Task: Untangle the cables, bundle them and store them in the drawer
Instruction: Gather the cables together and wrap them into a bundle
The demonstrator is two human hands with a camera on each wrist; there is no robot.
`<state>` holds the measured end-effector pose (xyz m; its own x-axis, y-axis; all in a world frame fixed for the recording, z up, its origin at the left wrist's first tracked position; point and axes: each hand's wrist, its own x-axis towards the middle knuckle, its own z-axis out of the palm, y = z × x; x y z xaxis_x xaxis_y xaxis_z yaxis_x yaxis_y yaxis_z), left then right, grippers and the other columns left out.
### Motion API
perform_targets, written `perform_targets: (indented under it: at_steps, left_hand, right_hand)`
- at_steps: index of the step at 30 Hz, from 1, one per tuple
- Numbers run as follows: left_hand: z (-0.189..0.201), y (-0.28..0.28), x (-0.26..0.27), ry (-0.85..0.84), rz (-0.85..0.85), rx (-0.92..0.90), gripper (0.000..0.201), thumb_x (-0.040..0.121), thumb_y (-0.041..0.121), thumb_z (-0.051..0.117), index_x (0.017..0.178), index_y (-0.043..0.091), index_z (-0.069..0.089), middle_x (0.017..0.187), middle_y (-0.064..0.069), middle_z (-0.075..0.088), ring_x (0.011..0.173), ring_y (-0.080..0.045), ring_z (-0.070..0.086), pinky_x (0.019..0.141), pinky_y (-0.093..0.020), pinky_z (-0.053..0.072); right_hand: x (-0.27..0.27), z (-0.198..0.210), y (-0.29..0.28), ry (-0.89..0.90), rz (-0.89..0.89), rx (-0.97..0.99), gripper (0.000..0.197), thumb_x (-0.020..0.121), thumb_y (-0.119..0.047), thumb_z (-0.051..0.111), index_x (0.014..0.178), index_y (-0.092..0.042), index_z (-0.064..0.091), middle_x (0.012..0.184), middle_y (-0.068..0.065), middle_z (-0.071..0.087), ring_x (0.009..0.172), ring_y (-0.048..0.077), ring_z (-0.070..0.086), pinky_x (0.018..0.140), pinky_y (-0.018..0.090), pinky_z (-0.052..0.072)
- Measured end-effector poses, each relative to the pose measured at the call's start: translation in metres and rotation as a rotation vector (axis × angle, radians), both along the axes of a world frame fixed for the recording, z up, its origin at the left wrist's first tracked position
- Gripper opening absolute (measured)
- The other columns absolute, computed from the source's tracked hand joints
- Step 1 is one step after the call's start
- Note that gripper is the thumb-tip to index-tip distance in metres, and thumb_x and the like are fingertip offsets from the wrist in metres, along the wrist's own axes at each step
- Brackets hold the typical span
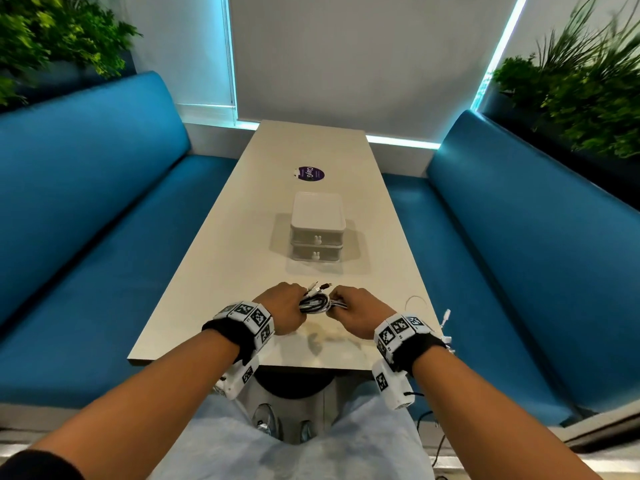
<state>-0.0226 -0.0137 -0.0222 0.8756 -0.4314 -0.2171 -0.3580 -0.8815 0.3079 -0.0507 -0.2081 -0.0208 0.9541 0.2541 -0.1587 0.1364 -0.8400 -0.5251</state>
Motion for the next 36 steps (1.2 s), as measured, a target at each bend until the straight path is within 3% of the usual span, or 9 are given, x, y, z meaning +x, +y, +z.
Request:
perform_targets:
  at_steps: [3, 8, 11, 13, 15, 20, 23, 28, 36]
  left_hand:
    - [0.002, 0.001, 0.000, -0.003, 0.015, 0.038, 0.008, 0.084, 0.022, 0.050, 0.091, 0.021, 0.049, 0.096, -0.008, 0.052, 0.084, -0.028, 0.052, 0.072, -0.034, 0.044]
    - [-0.002, 0.001, -0.006, 0.136, 0.001, -0.064, 0.025, 0.089, 0.009, 0.052, 0.113, 0.014, 0.050, 0.107, -0.011, 0.064, 0.089, -0.030, 0.064, 0.077, -0.042, 0.056]
    - [-0.008, -0.003, -0.012, 0.164, -0.030, -0.103, 0.026, 0.093, 0.022, 0.059, 0.115, 0.013, 0.048, 0.109, -0.011, 0.065, 0.086, -0.028, 0.065, 0.071, -0.038, 0.054]
    - [-0.009, -0.005, -0.016, 0.091, -0.045, -0.058, 0.039, 0.095, 0.044, 0.057, 0.118, 0.012, 0.049, 0.108, -0.010, 0.063, 0.088, -0.028, 0.061, 0.074, -0.034, 0.048]
    - [-0.007, -0.006, -0.019, -0.013, -0.029, 0.033, 0.041, 0.096, 0.051, 0.050, 0.116, 0.014, 0.051, 0.107, -0.010, 0.062, 0.089, -0.030, 0.061, 0.073, -0.034, 0.047]
    - [0.001, -0.005, -0.020, -0.185, -0.028, 0.153, 0.030, 0.098, 0.037, 0.044, 0.114, 0.014, 0.051, 0.100, -0.008, 0.060, 0.083, -0.031, 0.060, 0.065, -0.034, 0.042]
    - [0.006, -0.001, -0.014, -0.232, -0.036, 0.170, 0.027, 0.098, 0.032, 0.043, 0.115, 0.011, 0.050, 0.102, -0.010, 0.061, 0.085, -0.031, 0.061, 0.066, -0.034, 0.040]
    - [0.016, 0.018, 0.002, -0.338, -0.005, 0.229, 0.028, 0.100, 0.034, 0.043, 0.117, 0.013, 0.048, 0.105, -0.009, 0.063, 0.090, -0.032, 0.064, 0.068, -0.035, 0.041]
    - [0.007, 0.012, -0.002, -0.225, 0.141, 0.107, 0.033, 0.100, 0.044, 0.042, 0.111, 0.014, 0.051, 0.104, -0.009, 0.063, 0.089, -0.033, 0.062, 0.073, -0.036, 0.048]
  right_hand:
    - [0.002, -0.007, 0.001, -0.060, -0.026, 0.022, 0.014, 0.093, -0.034, 0.059, 0.098, -0.021, 0.061, 0.091, 0.002, 0.067, 0.078, 0.019, 0.057, 0.065, 0.028, 0.039]
    - [0.004, -0.013, -0.003, -0.024, -0.077, -0.142, 0.027, 0.092, -0.048, 0.053, 0.075, -0.028, 0.053, 0.081, -0.001, 0.065, 0.076, 0.022, 0.060, 0.071, 0.038, 0.052]
    - [0.000, -0.021, -0.004, 0.012, -0.075, -0.195, 0.024, 0.095, -0.046, 0.049, 0.083, -0.026, 0.056, 0.091, 0.004, 0.067, 0.084, 0.027, 0.061, 0.076, 0.039, 0.052]
    - [-0.002, -0.025, -0.003, 0.035, -0.065, -0.190, 0.026, 0.096, -0.047, 0.047, 0.090, -0.024, 0.056, 0.097, 0.007, 0.067, 0.087, 0.029, 0.061, 0.077, 0.039, 0.052]
    - [-0.004, -0.027, 0.000, 0.031, -0.058, -0.183, 0.031, 0.098, -0.049, 0.044, 0.092, -0.021, 0.054, 0.096, 0.009, 0.066, 0.086, 0.029, 0.061, 0.076, 0.040, 0.052]
    - [-0.007, -0.028, 0.007, -0.058, -0.047, -0.273, 0.034, 0.101, -0.048, 0.036, 0.100, -0.016, 0.047, 0.093, 0.010, 0.063, 0.080, 0.031, 0.060, 0.071, 0.042, 0.051]
    - [-0.009, -0.027, 0.012, -0.074, -0.047, -0.206, 0.029, 0.102, -0.044, 0.036, 0.101, -0.015, 0.044, 0.090, 0.011, 0.063, 0.078, 0.032, 0.059, 0.069, 0.043, 0.050]
    - [-0.017, -0.030, -0.001, -0.052, -0.054, -0.168, 0.026, 0.103, -0.040, 0.033, 0.107, -0.016, 0.042, 0.089, 0.014, 0.064, 0.078, 0.037, 0.059, 0.069, 0.044, 0.048]
    - [-0.016, -0.039, -0.014, -0.126, -0.124, -0.356, 0.043, 0.102, -0.051, 0.023, 0.108, -0.017, 0.049, 0.090, 0.012, 0.065, 0.081, 0.036, 0.062, 0.068, 0.040, 0.050]
